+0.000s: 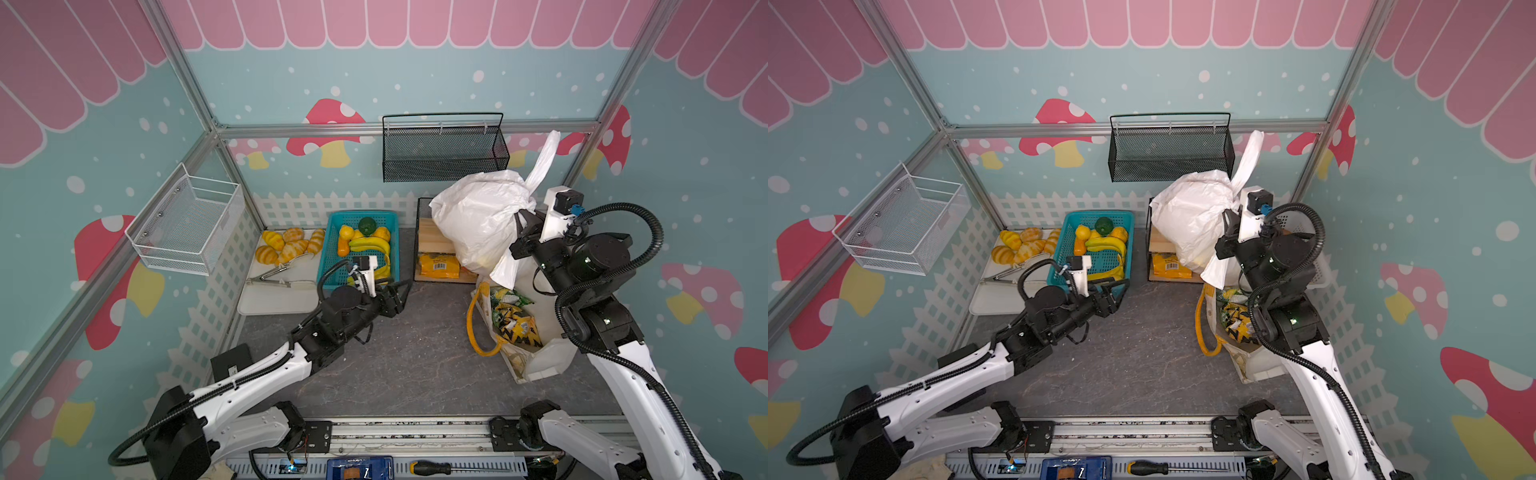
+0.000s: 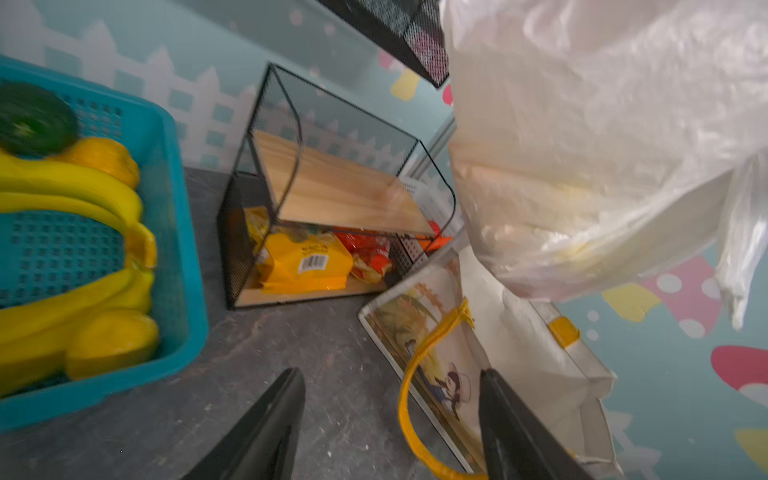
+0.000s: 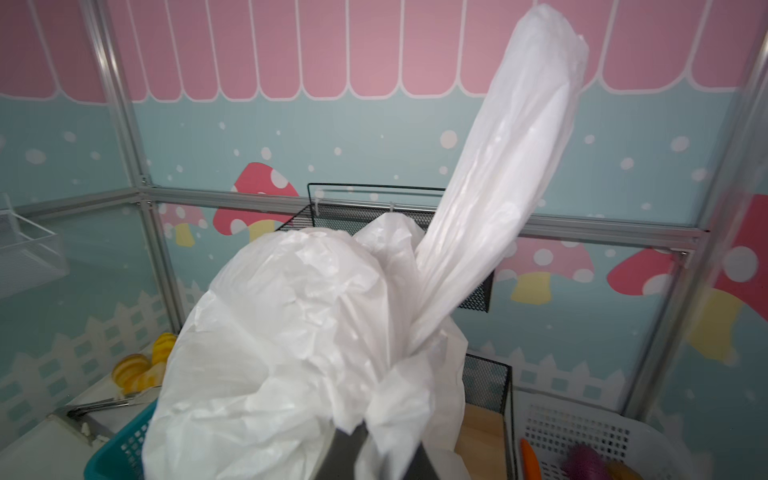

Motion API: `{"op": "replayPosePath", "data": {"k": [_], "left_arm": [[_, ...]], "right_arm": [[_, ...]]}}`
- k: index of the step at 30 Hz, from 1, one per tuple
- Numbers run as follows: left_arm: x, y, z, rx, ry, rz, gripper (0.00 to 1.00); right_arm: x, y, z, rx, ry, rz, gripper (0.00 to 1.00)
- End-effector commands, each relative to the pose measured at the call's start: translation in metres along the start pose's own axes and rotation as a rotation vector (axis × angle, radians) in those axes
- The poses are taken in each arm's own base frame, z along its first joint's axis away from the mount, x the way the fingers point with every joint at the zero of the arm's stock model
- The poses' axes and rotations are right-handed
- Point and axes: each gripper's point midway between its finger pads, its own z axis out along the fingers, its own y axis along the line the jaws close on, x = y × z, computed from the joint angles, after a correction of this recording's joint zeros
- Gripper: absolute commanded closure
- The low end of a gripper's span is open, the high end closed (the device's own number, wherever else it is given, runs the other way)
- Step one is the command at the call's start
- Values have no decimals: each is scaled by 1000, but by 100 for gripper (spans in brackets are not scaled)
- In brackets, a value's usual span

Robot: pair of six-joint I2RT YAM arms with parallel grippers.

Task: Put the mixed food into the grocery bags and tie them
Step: 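Lift the knotted white bag with the right gripper toward the canvas tote, then hold the tote's edge with the left gripper while the right gripper lowers the bag in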

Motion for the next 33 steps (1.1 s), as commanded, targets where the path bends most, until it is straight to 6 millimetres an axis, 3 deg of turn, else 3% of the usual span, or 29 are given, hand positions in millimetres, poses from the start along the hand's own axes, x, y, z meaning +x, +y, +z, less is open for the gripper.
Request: {"op": "replayPosePath", "data": {"k": [1,5,8,12,17,22,27,33], "left_arm": [[29,-33,26,33,106,-43,32],[70,-72,60,106,228,-48,32],[95,-88,82,132,302,-67,32],[118,-96,109,146,365,-97,33],[133,-94,137,123,390,-94,44],[138,-93,148,122,392,-100,65],[127,-82,143,132,356,-124,98],[89,-71,107,145,229,-157,100]], "right_arm": [[1,-38,-14,211,55,-54,100],[8,-46,-22,255,96,-62,100],[16,-46,-26,254,121,-66,100],[24,-46,-30,251,137,-71,100],[41,-43,-32,233,189,-58,100],[62,-39,-40,211,250,-20,100],[80,-34,-55,179,313,4,100],[107,-38,-73,196,467,-31,100]]}}
